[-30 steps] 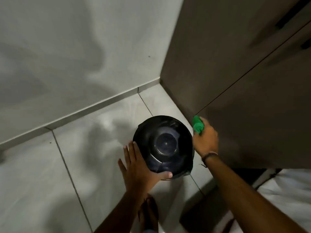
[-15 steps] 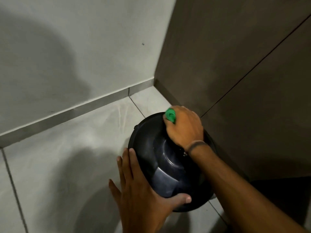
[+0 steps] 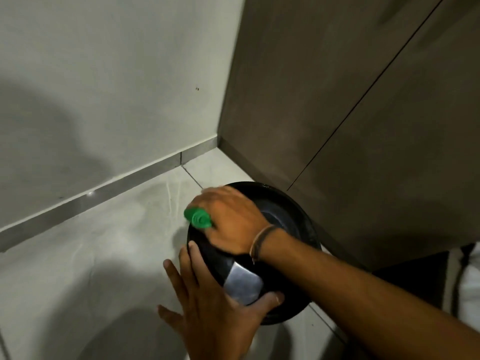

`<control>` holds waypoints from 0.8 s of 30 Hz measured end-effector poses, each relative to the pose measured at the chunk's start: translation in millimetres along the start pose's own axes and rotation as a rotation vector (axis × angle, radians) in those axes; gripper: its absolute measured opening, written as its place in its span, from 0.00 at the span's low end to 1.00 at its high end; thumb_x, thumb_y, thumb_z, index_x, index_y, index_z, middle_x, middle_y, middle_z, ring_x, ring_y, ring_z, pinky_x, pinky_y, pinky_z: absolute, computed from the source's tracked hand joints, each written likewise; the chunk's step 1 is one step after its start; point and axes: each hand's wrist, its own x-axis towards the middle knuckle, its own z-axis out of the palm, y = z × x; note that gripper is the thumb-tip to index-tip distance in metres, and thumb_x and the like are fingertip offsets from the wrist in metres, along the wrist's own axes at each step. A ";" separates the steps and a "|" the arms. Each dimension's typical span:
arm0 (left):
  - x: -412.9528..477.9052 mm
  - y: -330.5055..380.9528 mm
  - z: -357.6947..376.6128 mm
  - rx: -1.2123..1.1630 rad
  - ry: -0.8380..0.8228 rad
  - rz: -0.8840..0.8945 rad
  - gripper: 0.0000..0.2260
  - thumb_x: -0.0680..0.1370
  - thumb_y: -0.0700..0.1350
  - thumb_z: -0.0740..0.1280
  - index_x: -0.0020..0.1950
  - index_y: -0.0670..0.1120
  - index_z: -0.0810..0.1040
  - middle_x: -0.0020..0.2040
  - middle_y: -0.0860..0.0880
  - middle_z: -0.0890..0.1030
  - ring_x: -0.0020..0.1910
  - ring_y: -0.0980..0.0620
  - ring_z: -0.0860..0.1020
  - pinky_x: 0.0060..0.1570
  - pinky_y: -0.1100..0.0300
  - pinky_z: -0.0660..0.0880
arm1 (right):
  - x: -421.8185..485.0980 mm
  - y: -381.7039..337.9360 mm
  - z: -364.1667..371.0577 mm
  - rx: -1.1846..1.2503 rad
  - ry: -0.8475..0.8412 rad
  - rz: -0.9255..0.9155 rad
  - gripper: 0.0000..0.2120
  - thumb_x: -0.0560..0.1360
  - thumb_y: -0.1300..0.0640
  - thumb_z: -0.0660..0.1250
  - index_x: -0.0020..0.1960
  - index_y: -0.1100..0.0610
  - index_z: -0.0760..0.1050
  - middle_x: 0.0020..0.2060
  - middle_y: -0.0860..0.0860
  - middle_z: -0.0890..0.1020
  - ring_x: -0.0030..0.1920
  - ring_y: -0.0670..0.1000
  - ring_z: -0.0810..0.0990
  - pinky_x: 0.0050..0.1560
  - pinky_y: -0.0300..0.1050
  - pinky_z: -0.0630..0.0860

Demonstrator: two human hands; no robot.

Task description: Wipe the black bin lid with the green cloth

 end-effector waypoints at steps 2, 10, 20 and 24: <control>-3.6 -4.4 2.4 -0.089 0.014 0.054 0.83 0.34 0.88 0.60 0.82 0.61 0.28 0.85 0.60 0.39 0.85 0.45 0.34 0.75 0.22 0.50 | 11.7 26.0 -10.9 0.092 0.064 0.207 0.15 0.77 0.53 0.67 0.61 0.48 0.83 0.59 0.50 0.87 0.62 0.57 0.84 0.67 0.50 0.78; -11.3 0.2 -8.1 -0.131 -0.009 0.055 0.81 0.38 0.86 0.66 0.83 0.59 0.35 0.87 0.54 0.42 0.85 0.42 0.36 0.73 0.19 0.49 | -9.9 114.7 -56.6 0.189 -0.028 0.671 0.11 0.79 0.53 0.68 0.52 0.59 0.84 0.49 0.58 0.88 0.50 0.61 0.87 0.52 0.53 0.84; -14.6 0.1 -10.9 -0.101 -0.004 0.082 0.79 0.43 0.83 0.72 0.84 0.57 0.38 0.87 0.52 0.45 0.86 0.40 0.37 0.70 0.16 0.49 | -126.8 124.3 -62.8 0.103 -0.288 0.918 0.18 0.81 0.52 0.69 0.62 0.67 0.80 0.60 0.62 0.85 0.51 0.59 0.83 0.49 0.47 0.77; -16.3 -2.9 -7.0 -0.075 0.014 0.110 0.79 0.41 0.85 0.70 0.84 0.57 0.39 0.87 0.51 0.47 0.86 0.39 0.38 0.69 0.15 0.49 | -176.7 86.4 -38.8 0.181 -0.248 0.964 0.17 0.80 0.53 0.69 0.63 0.64 0.81 0.60 0.61 0.85 0.60 0.61 0.85 0.56 0.48 0.79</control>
